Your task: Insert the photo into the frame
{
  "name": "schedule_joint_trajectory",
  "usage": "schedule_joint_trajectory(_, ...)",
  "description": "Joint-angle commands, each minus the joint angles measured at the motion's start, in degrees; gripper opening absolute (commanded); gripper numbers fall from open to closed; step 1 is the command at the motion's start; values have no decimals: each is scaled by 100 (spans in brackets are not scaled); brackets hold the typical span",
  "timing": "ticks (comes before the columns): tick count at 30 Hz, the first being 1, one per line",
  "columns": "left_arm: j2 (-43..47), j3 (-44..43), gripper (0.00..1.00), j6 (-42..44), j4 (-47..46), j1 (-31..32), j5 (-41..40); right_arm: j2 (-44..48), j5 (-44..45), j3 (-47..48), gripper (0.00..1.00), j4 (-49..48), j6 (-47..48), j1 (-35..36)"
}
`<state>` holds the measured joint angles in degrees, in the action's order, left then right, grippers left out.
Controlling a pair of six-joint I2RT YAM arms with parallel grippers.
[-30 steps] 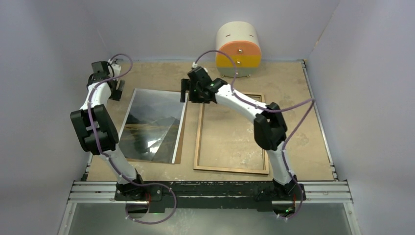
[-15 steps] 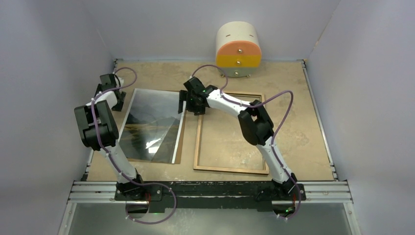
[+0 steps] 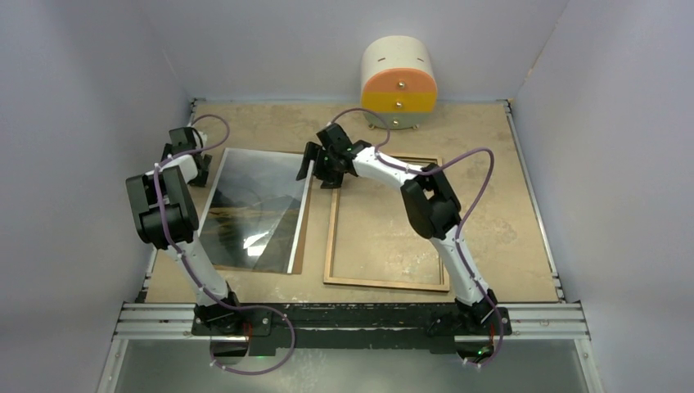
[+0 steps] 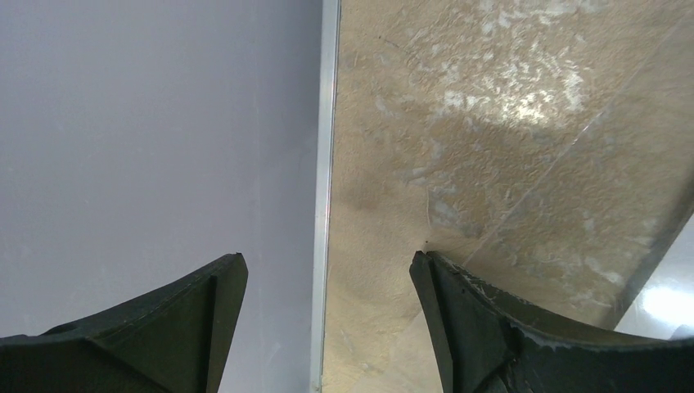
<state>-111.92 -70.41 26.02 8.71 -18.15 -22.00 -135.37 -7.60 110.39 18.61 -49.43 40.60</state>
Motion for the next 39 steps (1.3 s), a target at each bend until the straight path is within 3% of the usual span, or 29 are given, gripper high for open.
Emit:
schedule_joint_trajectory(1,-161,226,81,-375,649,75,1059,-186,-193,-211,86,-73,-364,-73)
schedule_joint_trajectory(13,311,787,81,-187,905,143,2043,52,-181,-943,84,-739,-1201,-402)
schedule_joint_trajectory(22,648,703,82,-4,1170,154,2456,30,-198,-871,83,-853,-1479,-509)
schedule_joint_trajectory(39,123,1195,77,621,690,311,1857,843,-1268,-2339,74,-4292,-2937,-466)
